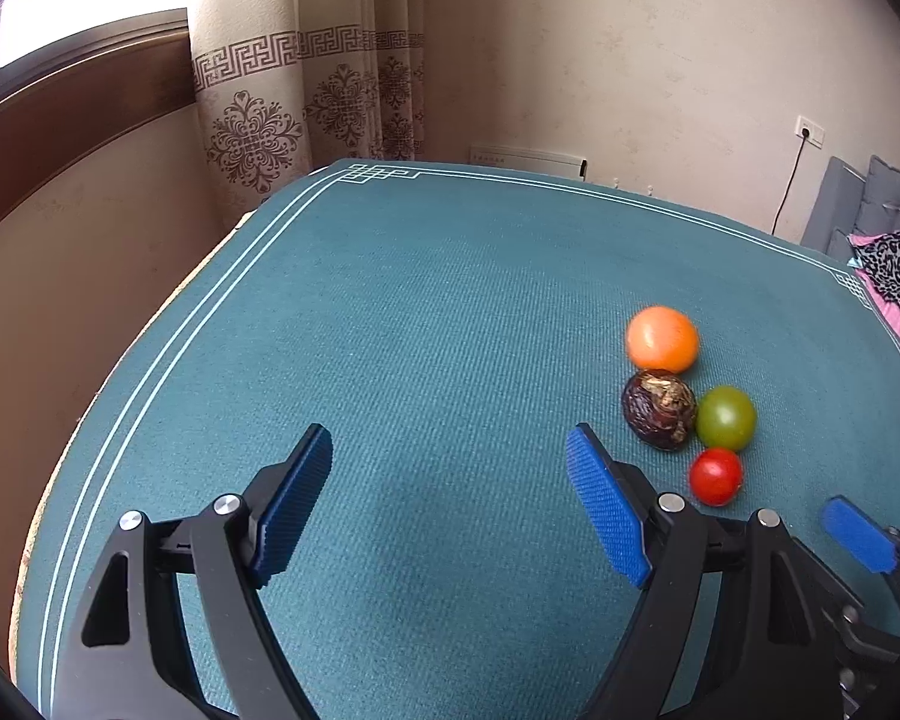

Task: Organize fruits
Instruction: 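Close the right tool on the small red tomato, then grasp the green tomato with the left tool while the right tool holds the red tomato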

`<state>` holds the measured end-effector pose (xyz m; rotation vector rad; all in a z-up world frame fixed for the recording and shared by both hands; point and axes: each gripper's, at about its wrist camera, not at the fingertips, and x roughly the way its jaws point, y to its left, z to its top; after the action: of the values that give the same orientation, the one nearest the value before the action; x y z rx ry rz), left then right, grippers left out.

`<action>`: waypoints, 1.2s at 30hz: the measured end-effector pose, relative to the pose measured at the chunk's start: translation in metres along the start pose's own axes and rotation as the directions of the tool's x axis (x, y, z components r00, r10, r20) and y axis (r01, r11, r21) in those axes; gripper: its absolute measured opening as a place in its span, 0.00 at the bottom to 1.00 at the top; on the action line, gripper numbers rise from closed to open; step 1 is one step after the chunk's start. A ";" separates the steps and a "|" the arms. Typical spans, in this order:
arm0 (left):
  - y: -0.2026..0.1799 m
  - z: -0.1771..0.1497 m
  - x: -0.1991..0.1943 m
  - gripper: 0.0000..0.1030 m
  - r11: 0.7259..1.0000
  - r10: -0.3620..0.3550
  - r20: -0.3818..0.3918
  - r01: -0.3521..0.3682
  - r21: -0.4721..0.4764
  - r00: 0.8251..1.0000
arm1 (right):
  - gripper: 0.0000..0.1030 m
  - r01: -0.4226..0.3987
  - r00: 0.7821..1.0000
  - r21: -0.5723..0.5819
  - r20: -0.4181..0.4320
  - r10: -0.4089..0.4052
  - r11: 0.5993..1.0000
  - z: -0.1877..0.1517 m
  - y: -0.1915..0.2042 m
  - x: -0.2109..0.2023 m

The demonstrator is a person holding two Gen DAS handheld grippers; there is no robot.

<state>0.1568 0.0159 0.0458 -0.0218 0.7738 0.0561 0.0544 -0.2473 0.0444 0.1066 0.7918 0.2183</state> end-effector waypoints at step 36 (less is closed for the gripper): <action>-0.022 -0.010 0.015 0.79 0.997 -0.058 -0.032 0.060 0.055 0.998 | 0.25 0.045 0.999 0.066 0.000 -0.045 0.997 0.002 -0.025 0.006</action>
<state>0.1622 -0.0057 0.0278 0.0076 0.8044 -0.0223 0.0637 -0.2699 0.0377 0.1511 0.7990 0.1496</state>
